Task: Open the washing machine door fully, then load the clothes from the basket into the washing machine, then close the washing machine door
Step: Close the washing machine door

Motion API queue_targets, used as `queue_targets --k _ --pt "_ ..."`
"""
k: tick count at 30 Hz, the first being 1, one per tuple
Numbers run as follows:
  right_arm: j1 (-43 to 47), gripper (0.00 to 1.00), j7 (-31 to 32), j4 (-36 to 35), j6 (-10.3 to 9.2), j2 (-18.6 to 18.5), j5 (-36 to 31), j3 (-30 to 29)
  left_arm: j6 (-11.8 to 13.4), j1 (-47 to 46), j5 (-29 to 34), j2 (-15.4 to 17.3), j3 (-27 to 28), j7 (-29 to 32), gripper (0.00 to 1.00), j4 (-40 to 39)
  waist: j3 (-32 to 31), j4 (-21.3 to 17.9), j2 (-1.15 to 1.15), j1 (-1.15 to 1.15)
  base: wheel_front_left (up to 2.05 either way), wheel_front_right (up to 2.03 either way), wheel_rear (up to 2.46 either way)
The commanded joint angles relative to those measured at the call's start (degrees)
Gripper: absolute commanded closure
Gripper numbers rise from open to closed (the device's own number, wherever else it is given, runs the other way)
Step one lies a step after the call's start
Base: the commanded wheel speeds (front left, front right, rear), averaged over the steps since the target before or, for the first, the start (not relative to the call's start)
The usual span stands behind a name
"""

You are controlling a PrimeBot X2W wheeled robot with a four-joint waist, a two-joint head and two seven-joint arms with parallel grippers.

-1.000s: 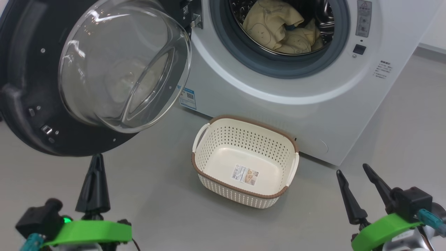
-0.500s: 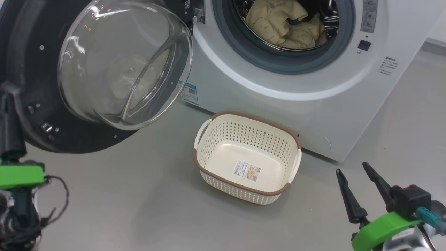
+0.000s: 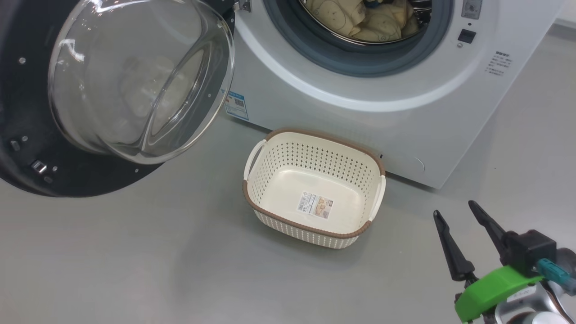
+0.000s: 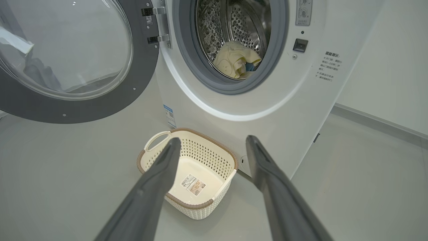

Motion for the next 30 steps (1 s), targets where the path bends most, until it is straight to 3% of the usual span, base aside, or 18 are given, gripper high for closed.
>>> queue_targets --k 1,11,30 --pt "-3.18 0.00 0.37 -2.69 -0.16 -1.69 -0.35 1.25 -0.38 -3.72 -1.33 4.21 2.90 0.56 1.00 -0.15 0.84 -0.68 0.00 -0.01 0.00 0.00 0.00" --pt "-3.74 0.00 2.12 -4.66 -0.16 -3.59 0.25 1.58 -0.40 -6.59 -9.01 7.43 5.46 3.39 1.00 8.07 3.12 -2.98 0.00 -0.01 0.00 0.00 0.00" --pt "-4.14 0.00 4.17 -7.20 -0.16 -5.77 1.40 2.20 -0.40 -10.93 -12.51 8.46 6.92 5.67 1.00 19.06 5.63 -5.46 0.00 -0.01 0.00 0.00 0.00"
